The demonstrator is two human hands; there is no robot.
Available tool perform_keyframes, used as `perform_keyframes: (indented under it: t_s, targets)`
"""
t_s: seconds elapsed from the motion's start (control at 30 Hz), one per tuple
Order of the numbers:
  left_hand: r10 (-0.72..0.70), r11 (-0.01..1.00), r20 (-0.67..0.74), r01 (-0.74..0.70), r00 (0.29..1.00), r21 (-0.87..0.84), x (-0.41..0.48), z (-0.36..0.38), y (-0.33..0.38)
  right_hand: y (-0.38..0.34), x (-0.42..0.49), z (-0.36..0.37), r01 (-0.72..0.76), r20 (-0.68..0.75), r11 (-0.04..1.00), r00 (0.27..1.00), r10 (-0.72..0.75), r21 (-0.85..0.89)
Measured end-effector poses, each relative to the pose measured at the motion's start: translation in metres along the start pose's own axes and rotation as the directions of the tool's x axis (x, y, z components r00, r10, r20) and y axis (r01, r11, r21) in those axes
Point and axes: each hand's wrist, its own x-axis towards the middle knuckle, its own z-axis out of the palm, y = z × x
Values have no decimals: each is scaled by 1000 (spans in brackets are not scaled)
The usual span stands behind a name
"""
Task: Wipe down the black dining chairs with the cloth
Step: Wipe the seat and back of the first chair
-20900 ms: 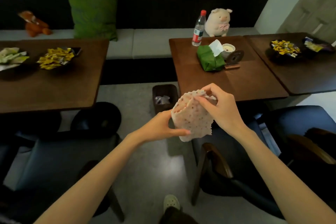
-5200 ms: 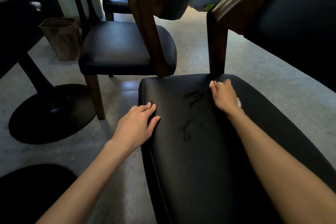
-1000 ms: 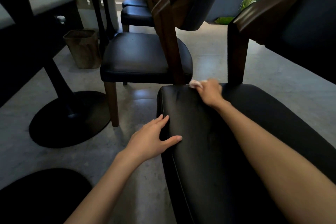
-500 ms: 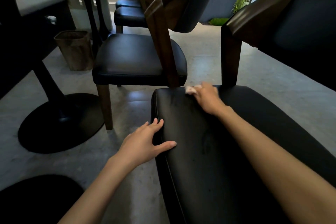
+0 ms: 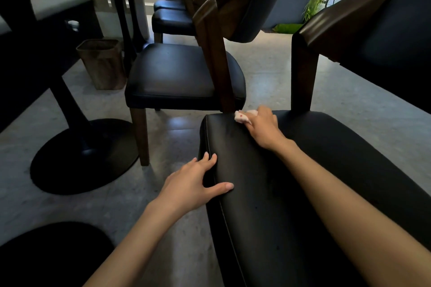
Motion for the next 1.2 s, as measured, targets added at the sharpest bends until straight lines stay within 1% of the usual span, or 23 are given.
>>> perform_keyframes:
  t_s: [0.1, 0.13, 0.17, 0.23, 0.27, 0.3, 0.33, 0.4, 0.43, 0.47, 0.57, 0.63, 0.7, 0.77, 0.83, 0.9, 0.93, 1.0, 1.1, 1.17, 1.2]
  targets:
    - [-2, 1000, -5, 2, 1000, 15, 0, -1, 2, -5, -8, 1, 45, 13, 999, 999, -44, -29]
    - [-2, 1000, -6, 3, 1000, 19, 0, -1, 1, -5, -12, -2, 80, -24, 996, 996, -81, -40]
    - [-3, 1000, -7, 3, 1000, 21, 0, -1, 1, -3, -14, -6, 142, -91, 988, 985, -148, -68]
    - [-3, 1000, -8, 3, 1000, 26, 0, -1, 1, 3, -18, -12, 270, -215, 955, 932, -292, -125]
    - [-4, 1000, -9, 4, 1000, 29, 1, -2, 0, 6, -19, -13, 310, -240, 943, 912, -332, -123]
    - [-5, 999, -10, 6, 1000, 32, 1, -2, 0, 10, -19, -12, 325, -231, 941, 912, -338, -95]
    - [-5, 999, -10, 5, 1000, 35, 1, -2, 0, 14, -19, -10, 295, -188, 955, 937, -293, -19]
    - [-3, 999, -9, 4, 1000, 40, 2, -2, 0, 19, -12, -7, 135, -56, 975, 990, -127, 175]
    - [-2, 999, -8, 2, 1000, 41, 2, -2, 0, 19, -7, -4, 67, -25, 974, 998, -63, 216]
    - [0, 999, -10, 0, 1000, 39, 2, -1, -1, 16, -1, -2, 30, -32, 976, 999, -24, 217]
    - [0, 1000, -15, 0, 1000, 30, 2, -1, -1, -1, 13, 5, -27, -115, 975, 992, 54, 219]
    - [-2, 999, -12, 3, 1000, 42, 3, -1, 0, -13, 14, 6, -23, -141, 968, 988, 60, 249]
    - [2, 999, -19, -1, 1000, 54, 4, -3, 1, -28, 8, 7, 50, -159, 962, 987, -7, 267]
    - [2, 997, -26, 0, 1000, 74, 6, -4, 2, -48, -2, 10, 176, -171, 946, 976, -133, 272]
    - [-9, 995, -27, 12, 1000, 100, 6, -4, 2, -62, -11, 14, 297, -166, 933, 950, -266, 205]
    - [-18, 995, -22, 20, 1000, 100, 6, -3, 2, -61, -13, 14, 349, -162, 931, 930, -329, 111]
    - [-20, 995, -22, 22, 1000, 92, 5, -3, 1, -56, -12, 12, 338, -161, 937, 933, -322, 86]
    - [-22, 997, -19, 23, 1000, 80, 5, -3, 0, -35, -5, 8, 263, -179, 961, 953, -246, 84]
    - [-25, 997, -18, 26, 1000, 66, 3, -2, -1, 14, 0, 1, 17, -176, 998, 984, -6, 63]
    - [-25, 998, -15, 26, 1000, 60, 4, -1, -2, 42, -3, -3, -128, -199, 990, 970, 137, 59]
    - [-25, 998, -14, 26, 1000, 56, 4, 0, -2, 48, -6, -4, -163, -218, 985, 961, 171, 54]
